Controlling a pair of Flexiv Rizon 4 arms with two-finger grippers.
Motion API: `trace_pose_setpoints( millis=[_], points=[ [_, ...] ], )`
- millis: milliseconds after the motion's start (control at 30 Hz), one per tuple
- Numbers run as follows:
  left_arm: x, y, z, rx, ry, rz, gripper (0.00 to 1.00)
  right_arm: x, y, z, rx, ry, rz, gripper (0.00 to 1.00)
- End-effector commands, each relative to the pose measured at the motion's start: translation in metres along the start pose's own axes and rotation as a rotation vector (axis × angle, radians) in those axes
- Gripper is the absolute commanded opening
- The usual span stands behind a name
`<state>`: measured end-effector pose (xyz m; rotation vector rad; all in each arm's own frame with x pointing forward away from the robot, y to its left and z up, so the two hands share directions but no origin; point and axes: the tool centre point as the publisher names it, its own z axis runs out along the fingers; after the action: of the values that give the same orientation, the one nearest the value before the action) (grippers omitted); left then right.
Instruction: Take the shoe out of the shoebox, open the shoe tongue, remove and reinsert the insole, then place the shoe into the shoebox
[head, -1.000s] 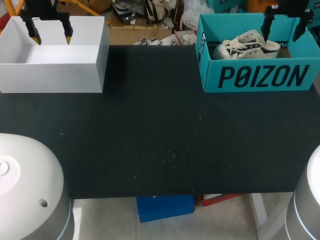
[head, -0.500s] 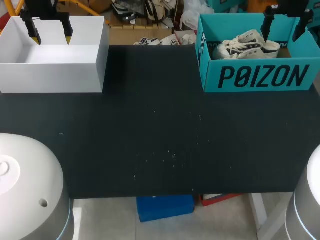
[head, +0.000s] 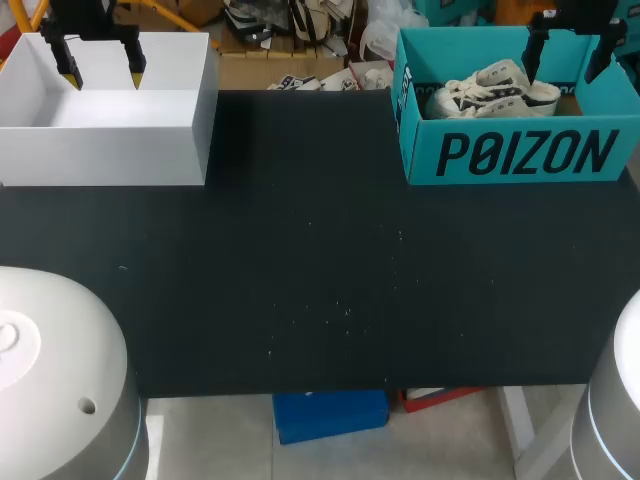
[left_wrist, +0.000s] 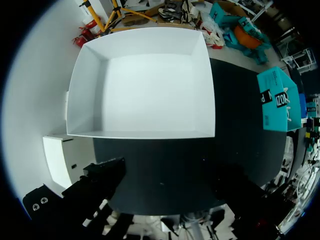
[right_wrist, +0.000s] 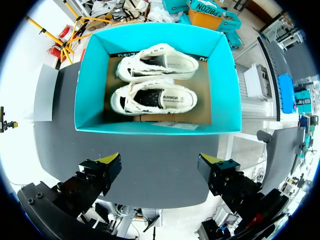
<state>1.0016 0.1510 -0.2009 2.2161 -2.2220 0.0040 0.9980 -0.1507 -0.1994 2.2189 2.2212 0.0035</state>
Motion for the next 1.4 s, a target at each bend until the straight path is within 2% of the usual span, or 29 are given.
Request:
trace_pose_setpoints(
  millis=[33, 300, 400, 467, 533, 933, 1000, 1033, 1067, 1367, 1400],
  points=[
    [0.001, 0.001, -0.001, -0.001, -0.002, -0.001, 1.0, 0.0, 0.001, 0.0, 0.0, 0.0, 0.0, 1.0],
    [0.001, 0.001, -0.001, -0.001, -0.002, -0.001, 1.0, 0.0, 0.001, 0.0, 0.0, 0.0, 0.0, 1.0],
    [0.001, 0.001, -0.001, -0.001, -0.002, -0.001, 1.0, 0.002, 0.005, -0.003, -0.051, -0.019, -0.227, 1.0],
    [0.001, 0.001, -0.001, -0.001, -0.002, -0.001, 1.0, 0.007, 0.004, -0.01, -0.107, -0.044, -0.515, 1.0],
    [0.001, 0.001, -0.001, -0.001, -0.002, -0.001, 1.0, 0.01, -0.006, -0.015, -0.121, -0.073, -0.864, 1.0],
    [0.001, 0.001, -0.001, -0.001, -0.002, -0.001, 1.0, 0.01, -0.006, -0.015, -0.121, -0.073, -0.864, 1.0],
    [0.001, 0.001, -0.001, -0.001, -0.002, -0.001, 1.0, 0.017, 0.0, -0.014, -0.138, -0.145, -1.203, 1.0],
    [0.001, 0.001, -0.001, -0.001, -0.002, -0.001, 1.0, 0.022, 0.001, -0.017, -0.154, -0.145, -1.386, 1.0],
    [0.001, 0.001, -0.001, -0.001, -0.002, -0.001, 1.0, 0.023, 0.0, -0.022, -0.145, -0.074, -1.468, 1.0],
    [0.001, 0.001, -0.001, -0.001, -0.002, -0.001, 1.0, 0.023, 0.0, -0.022, -0.145, -0.074, -1.468, 1.0],
    [0.001, 0.001, -0.001, -0.001, -0.002, -0.001, 1.0, 0.025, 0.004, -0.018, -0.148, -0.076, -1.463, 1.0]
  ],
)
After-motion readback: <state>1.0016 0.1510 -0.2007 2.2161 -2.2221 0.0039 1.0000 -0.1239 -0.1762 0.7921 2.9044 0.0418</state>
